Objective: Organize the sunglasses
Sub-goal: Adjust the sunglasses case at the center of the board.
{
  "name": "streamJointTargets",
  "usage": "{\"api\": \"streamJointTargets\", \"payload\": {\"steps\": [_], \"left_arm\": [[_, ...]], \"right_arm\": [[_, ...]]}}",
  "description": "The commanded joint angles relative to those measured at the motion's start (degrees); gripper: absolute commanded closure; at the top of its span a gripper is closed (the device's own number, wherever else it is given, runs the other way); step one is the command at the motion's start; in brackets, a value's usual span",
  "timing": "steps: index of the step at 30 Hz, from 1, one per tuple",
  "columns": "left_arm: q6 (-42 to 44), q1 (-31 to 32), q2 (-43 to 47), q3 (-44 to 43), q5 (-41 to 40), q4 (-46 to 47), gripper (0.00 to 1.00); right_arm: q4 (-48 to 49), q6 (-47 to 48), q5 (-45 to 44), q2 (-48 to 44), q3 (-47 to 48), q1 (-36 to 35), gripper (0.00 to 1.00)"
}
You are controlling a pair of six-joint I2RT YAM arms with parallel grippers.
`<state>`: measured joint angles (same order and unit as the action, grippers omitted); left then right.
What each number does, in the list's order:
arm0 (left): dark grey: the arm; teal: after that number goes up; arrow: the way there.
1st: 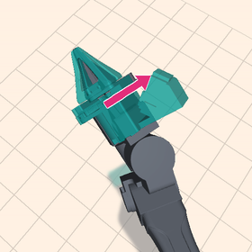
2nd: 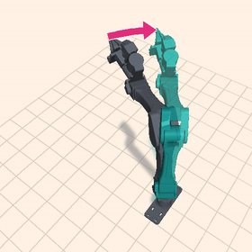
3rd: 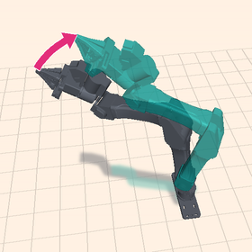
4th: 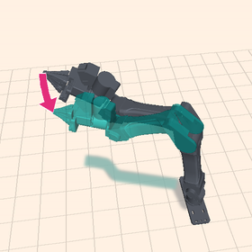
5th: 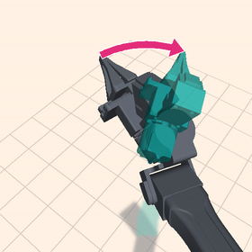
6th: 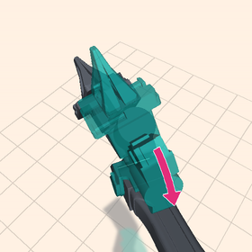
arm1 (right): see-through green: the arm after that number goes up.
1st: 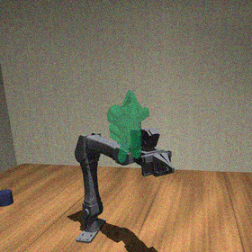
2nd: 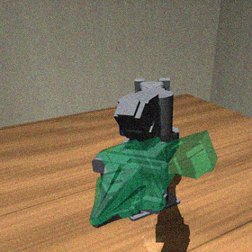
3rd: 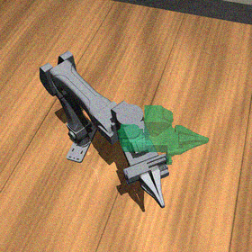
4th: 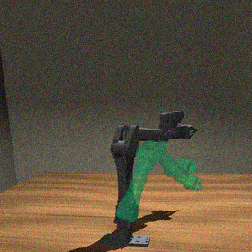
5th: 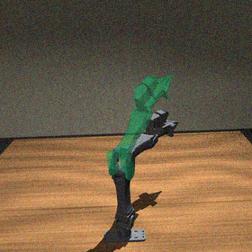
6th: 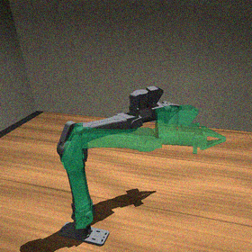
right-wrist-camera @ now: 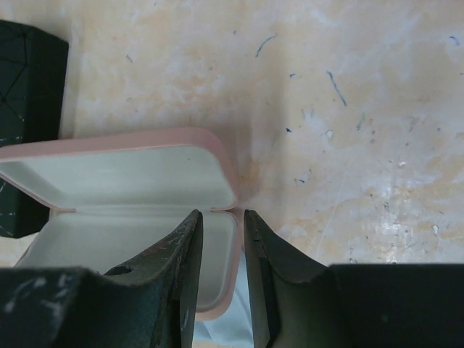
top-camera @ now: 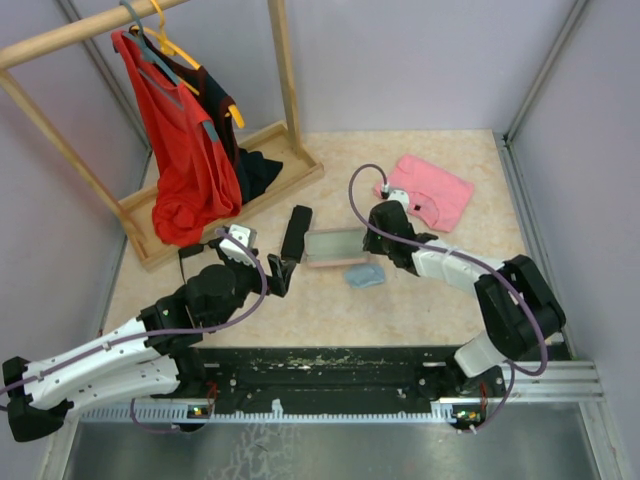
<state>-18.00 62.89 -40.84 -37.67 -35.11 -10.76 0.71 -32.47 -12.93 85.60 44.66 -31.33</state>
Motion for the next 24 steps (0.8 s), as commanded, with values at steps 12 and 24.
{"api": "streamJointTargets", "payload": {"steps": [12,24], "left_arm": [[-0.1,0.0,0.0,-0.9,-0.1,-0.9,0.00],[-0.6,0.0,-0.1,-0.8,0.2,-1.1,0.00]], "right_arm": [[-14.3,5.8,0.8,5.7,6.5,-3.9,0.72],[-11.0,6.6,1.6,5.4,5.0,-4.0,0.81]]}}
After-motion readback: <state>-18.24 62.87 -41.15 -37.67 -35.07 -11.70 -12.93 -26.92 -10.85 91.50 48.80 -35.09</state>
